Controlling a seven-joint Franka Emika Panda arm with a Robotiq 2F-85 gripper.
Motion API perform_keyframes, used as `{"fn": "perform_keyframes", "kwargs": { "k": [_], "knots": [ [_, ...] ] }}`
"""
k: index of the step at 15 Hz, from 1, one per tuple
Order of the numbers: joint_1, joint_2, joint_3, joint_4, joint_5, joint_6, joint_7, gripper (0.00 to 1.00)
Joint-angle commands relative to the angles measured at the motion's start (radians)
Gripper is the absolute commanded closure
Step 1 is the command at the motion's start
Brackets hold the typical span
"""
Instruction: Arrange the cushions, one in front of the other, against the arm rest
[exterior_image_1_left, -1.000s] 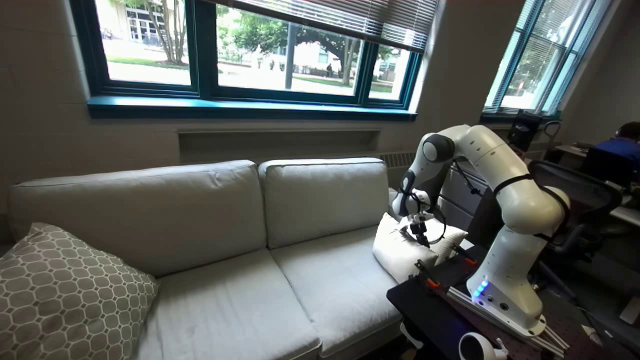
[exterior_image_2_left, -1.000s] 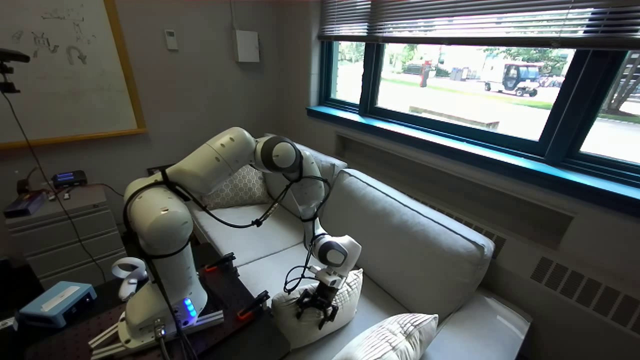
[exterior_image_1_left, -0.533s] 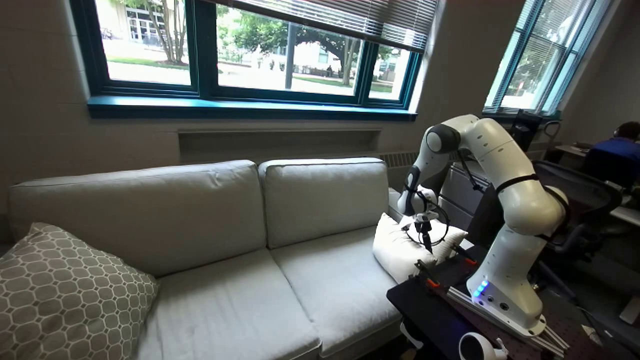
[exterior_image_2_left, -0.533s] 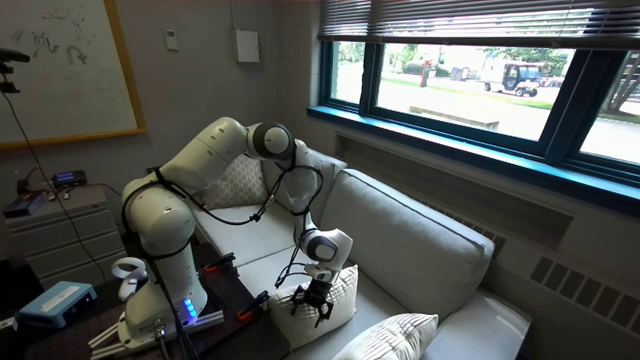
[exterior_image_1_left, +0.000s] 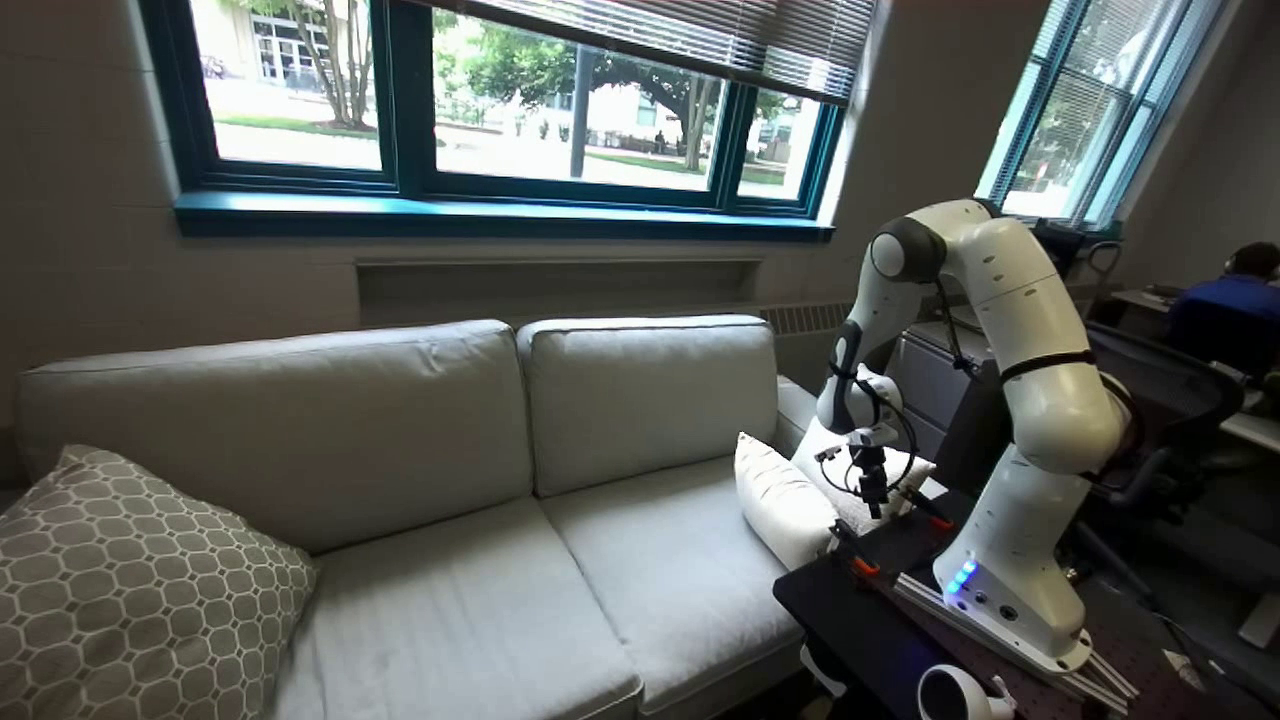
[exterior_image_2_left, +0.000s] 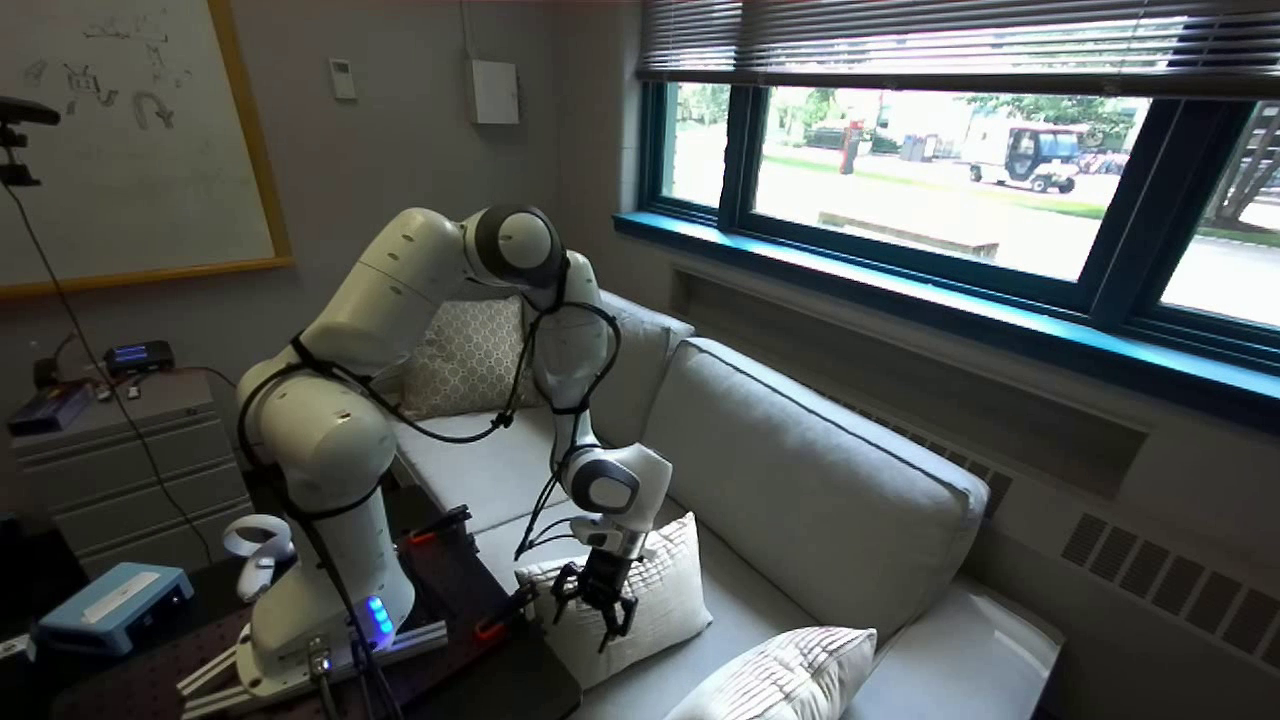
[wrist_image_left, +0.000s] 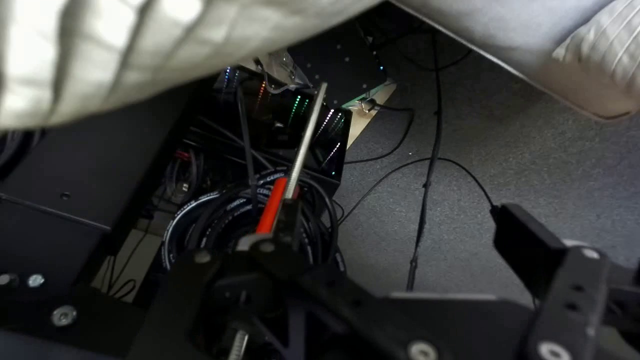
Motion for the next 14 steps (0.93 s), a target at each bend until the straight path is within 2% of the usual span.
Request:
{"fn": "perform_keyframes", "kwargs": {
  "k": [1, 5, 7, 10, 11, 14],
  "knots": [
    [-0.015, -0.075, -0.012, -0.111, -0.004, 0.041, 0.078, 0.0],
    [-0.033, -0.09, -0.006, -0.153, -0.022, 0.121, 0.083, 0.0],
    [0.014, -0.088, -0.021, -0.146, -0.077, 0.163, 0.064, 0.0],
    [0.102, -0.081, -0.002, -0.084, -0.156, 0.129, 0.065, 0.0],
    [0.042, -0.062, -0.003, -0.099, -0.129, 0.145, 0.069, 0.0],
    [0.107, -0.064, 0.007, -0.08, -0.146, 0.141, 0.076, 0.0]
  ]
}}
